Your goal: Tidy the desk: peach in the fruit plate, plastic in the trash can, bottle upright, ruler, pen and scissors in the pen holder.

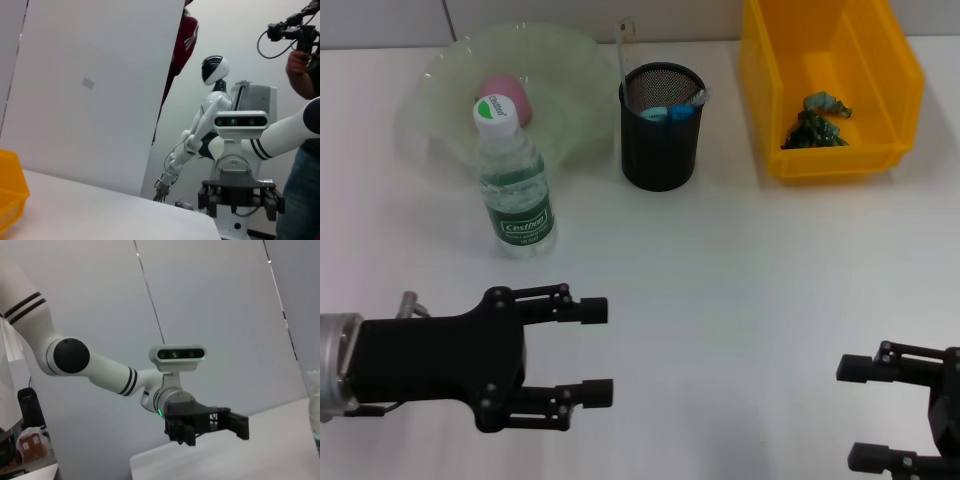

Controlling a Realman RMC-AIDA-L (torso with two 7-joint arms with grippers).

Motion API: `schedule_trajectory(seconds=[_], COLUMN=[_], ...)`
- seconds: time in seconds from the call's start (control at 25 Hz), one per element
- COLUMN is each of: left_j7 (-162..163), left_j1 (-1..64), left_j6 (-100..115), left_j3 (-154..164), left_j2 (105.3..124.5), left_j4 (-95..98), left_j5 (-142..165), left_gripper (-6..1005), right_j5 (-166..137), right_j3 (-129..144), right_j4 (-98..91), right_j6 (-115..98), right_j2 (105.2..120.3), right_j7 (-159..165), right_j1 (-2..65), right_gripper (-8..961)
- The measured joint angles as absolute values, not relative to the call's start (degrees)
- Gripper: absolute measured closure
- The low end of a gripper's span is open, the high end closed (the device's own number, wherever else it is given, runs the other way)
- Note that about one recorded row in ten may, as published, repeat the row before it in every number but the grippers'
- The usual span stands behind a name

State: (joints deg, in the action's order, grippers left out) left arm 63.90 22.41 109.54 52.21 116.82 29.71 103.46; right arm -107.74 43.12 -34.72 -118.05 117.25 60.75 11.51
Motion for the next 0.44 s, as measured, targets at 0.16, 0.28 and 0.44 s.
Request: schedule_trajectory(seconds=[0.16, 0.28, 0.44], left_j7=[63.9, 63.9, 63.7], left_j1=[21.3, 20.4, 19.6], left_j6=[110.1, 110.4, 110.5], left_j3=[52.2, 51.7, 51.5], left_j2=[116.01, 115.45, 115.07], left_j4=[29.7, 29.9, 30.3], left_j5=[103.3, 103.1, 103.1], left_gripper=[233, 233, 233], right_j5=[-107.5, -107.7, -107.7], right_j3=[43.1, 43.6, 43.6], right_j4=[-34.7, -32.0, -29.4], right_j6=[-116.4, -114.5, -113.6], right_j2=[118.55, 119.08, 119.04], right_j7=[60.8, 61.0, 60.9], right_j1=[13.3, 16.8, 19.0], right_gripper=[228, 227, 227])
